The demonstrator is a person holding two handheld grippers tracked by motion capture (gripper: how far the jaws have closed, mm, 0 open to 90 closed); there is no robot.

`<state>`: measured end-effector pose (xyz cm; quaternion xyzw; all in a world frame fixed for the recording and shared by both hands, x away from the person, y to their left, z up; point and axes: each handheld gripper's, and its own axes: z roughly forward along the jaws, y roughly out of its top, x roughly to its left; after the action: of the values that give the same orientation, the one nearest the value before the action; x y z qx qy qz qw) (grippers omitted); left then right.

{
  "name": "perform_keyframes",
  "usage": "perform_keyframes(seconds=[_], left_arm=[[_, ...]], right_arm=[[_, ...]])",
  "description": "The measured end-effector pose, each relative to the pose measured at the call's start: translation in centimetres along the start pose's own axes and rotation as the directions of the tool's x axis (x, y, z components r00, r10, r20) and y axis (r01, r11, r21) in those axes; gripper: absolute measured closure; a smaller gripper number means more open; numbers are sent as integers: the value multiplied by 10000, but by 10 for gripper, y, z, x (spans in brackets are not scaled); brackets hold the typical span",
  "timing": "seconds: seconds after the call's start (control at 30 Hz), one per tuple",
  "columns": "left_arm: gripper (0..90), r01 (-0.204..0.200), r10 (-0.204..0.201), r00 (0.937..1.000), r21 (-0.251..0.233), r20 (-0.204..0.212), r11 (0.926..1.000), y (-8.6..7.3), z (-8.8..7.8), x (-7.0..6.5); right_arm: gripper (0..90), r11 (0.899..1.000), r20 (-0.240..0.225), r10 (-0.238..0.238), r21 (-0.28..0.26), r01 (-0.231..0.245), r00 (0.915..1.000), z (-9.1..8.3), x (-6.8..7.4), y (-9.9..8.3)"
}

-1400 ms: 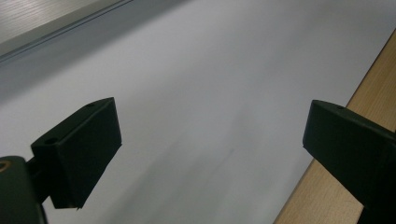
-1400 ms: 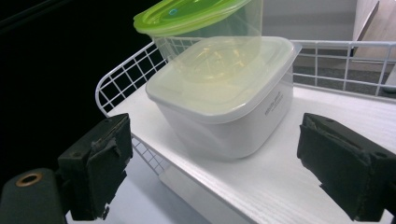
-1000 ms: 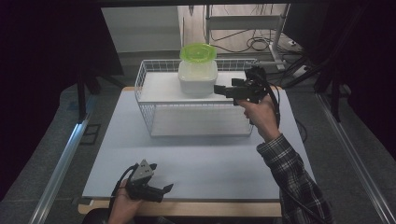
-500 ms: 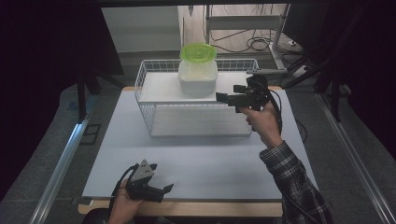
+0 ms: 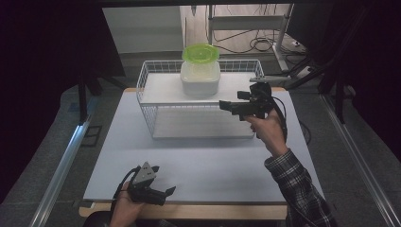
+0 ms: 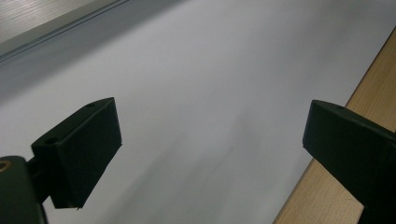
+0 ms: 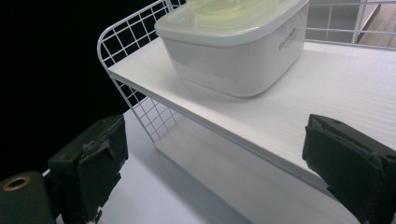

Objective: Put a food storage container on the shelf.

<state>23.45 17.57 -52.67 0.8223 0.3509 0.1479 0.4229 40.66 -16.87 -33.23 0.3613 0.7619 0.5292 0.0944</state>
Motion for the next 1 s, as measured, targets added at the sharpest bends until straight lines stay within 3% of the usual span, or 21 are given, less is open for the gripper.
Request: perform_keyframes(seconds=[1.0], left_arm=[[39, -94, 94, 10000, -53, 17, 9999, 0, 0, 0]], right_arm=[[17, 9920, 395, -1176, 511, 1155, 9923, 1, 14, -49]])
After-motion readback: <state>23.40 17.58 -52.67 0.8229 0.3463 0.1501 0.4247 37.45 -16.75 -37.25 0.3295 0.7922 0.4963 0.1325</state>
